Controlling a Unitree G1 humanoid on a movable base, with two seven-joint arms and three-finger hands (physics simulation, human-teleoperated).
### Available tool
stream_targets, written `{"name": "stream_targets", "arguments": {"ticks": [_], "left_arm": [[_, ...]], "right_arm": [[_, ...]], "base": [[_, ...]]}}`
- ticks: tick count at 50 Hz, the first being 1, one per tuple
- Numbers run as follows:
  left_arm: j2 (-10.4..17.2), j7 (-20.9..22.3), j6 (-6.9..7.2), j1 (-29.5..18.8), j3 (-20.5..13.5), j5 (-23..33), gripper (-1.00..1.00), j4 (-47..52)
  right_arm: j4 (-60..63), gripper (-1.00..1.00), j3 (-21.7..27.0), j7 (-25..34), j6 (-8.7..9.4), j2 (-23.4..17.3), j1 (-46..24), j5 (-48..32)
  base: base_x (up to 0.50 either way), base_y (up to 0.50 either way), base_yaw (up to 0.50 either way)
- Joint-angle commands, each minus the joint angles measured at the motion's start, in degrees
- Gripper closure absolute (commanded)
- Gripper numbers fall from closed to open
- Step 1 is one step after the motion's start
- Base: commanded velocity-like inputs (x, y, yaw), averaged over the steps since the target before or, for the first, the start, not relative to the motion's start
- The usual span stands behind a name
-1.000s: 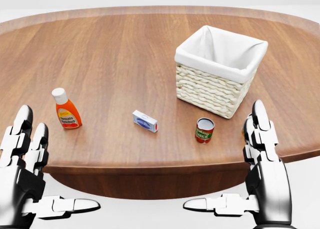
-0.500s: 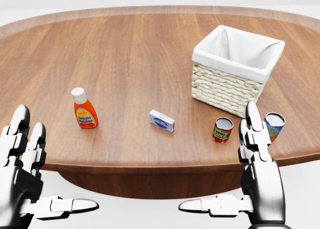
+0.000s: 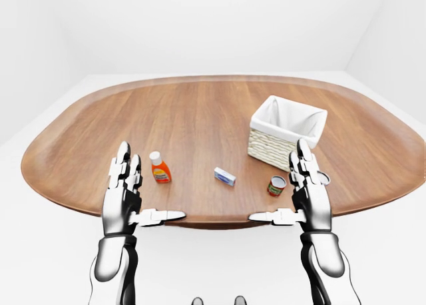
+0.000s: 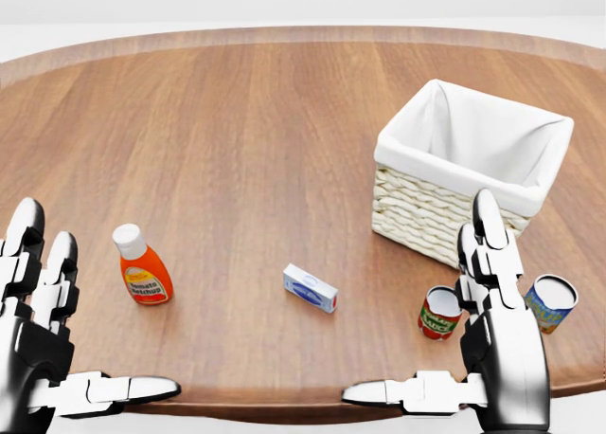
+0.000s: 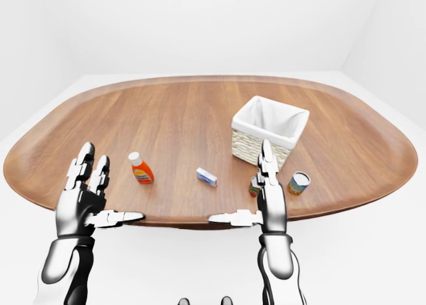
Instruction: Pick up the ketchup, and put it in the basket.
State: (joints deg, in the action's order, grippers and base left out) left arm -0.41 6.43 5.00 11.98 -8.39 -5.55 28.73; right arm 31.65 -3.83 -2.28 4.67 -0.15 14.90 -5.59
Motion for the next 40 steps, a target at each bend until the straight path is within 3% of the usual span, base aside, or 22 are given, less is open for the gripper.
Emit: {"name": "stream_targets", "arguments": {"ticks": [1, 36, 40], "left_arm": [[-0.08, 0.05, 0.00, 0.04, -0.15, -0.12, -1.00, 0.21], [-0.03, -0.02, 0.00, -0.16, -0.13, 0.08, -1.00, 0.54], [-0.06, 0.28, 0.00, 0.39, 0.29, 0.51, -1.00, 0.74]], "right_arm": [[0.30, -1.00, 0.00, -0.06, -0.17, -0.03, 0.10, 0.02], [-0.67, -1.00, 0.58, -0.72, -0.81, 0.20, -0.60, 0.31], [-1.60, -1.00, 0.26, -0.58, -1.09, 0.14, -0.67, 0.08]], "base": [[0.50, 0.00, 0.00], [0.50, 0.00, 0.00], [0.00, 0.00, 0.00]]}}
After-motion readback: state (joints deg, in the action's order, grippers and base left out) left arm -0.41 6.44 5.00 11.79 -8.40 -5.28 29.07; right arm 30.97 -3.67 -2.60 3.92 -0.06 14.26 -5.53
